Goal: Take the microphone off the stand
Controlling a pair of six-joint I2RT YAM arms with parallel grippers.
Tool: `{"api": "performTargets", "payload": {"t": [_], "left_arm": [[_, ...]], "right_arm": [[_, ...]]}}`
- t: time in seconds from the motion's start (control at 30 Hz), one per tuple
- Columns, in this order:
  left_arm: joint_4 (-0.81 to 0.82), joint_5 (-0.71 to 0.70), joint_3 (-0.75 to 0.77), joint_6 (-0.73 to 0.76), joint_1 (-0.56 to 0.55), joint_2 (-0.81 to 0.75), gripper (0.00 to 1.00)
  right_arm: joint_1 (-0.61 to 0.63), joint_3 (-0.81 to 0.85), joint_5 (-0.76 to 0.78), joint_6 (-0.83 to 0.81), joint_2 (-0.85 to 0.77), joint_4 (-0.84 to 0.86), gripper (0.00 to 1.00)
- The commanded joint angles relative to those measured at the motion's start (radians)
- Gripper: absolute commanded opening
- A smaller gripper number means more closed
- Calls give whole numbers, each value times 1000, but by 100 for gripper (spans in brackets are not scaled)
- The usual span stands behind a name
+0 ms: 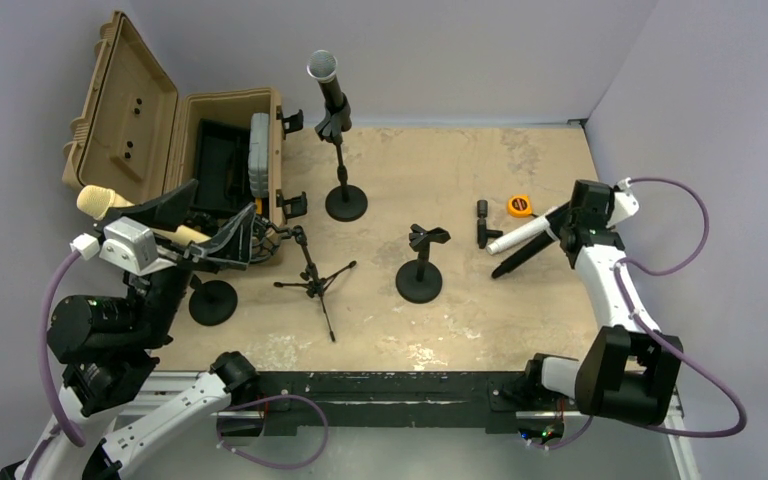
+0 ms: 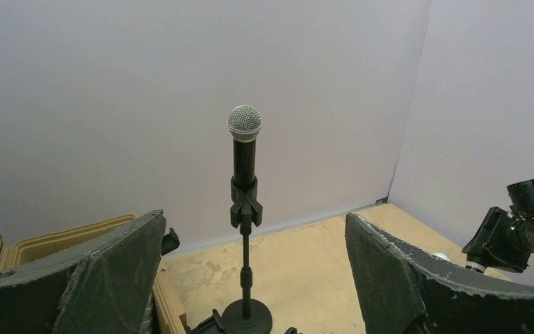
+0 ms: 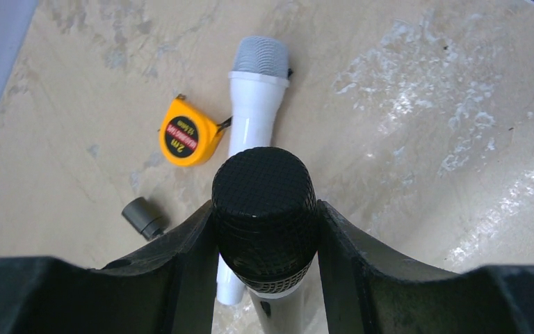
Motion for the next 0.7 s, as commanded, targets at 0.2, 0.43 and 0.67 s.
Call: {"api": "performTargets", "payload": {"t": [0.2, 0.43, 0.67], "left_arm": [[23, 13, -1, -19, 5, 28, 97], [23, 15, -2, -19, 5, 35, 98], [21, 19, -2, -23, 5, 35, 98]], "right_arm": [[-169, -105, -107, 8, 94, 226, 0], [-169, -126, -206, 56, 191, 331, 6], [-170, -146, -224, 69, 240, 400, 19]]}}
